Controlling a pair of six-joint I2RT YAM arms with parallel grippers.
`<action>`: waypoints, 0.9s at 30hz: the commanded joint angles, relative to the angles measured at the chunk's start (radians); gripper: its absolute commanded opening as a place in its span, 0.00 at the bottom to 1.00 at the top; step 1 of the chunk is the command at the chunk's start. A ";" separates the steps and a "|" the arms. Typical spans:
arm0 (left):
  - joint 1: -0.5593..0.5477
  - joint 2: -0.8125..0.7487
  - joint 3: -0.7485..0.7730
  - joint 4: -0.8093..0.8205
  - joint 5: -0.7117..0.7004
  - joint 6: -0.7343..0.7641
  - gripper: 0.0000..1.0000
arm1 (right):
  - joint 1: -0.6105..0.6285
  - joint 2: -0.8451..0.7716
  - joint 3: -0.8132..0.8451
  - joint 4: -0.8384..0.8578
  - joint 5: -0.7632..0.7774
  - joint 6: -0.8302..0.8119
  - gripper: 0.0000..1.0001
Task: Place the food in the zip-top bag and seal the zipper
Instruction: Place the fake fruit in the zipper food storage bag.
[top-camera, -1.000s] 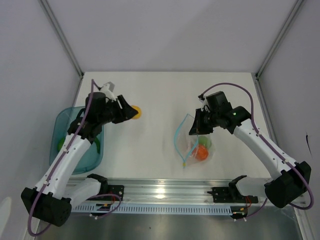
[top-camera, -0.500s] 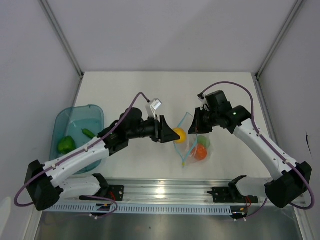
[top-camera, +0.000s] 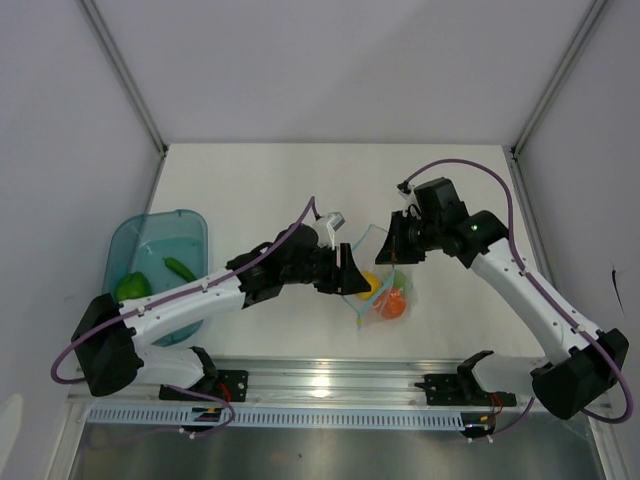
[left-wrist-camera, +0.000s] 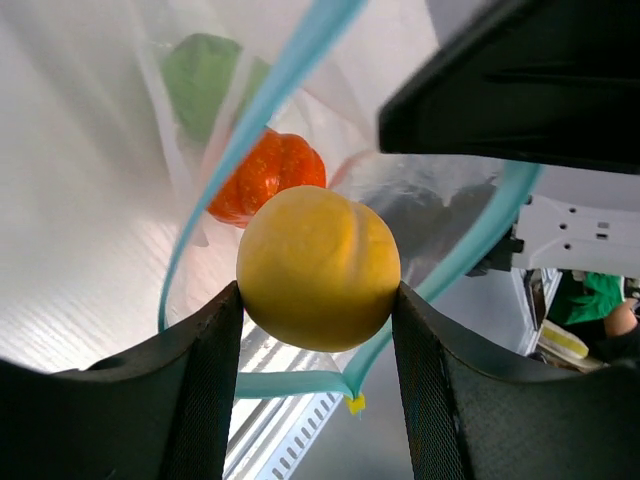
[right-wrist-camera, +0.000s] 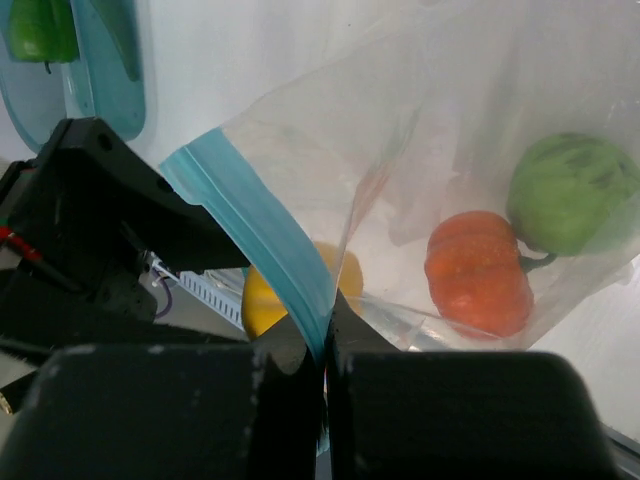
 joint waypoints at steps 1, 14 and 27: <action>-0.008 0.009 0.048 -0.030 -0.061 0.016 0.04 | 0.010 -0.042 0.042 -0.004 -0.003 0.014 0.00; -0.009 -0.146 0.055 -0.092 -0.127 0.147 0.96 | 0.013 -0.048 0.002 0.009 0.006 0.009 0.00; 0.411 -0.380 0.088 -0.621 -0.422 0.108 1.00 | 0.012 -0.062 -0.033 0.009 0.026 -0.006 0.00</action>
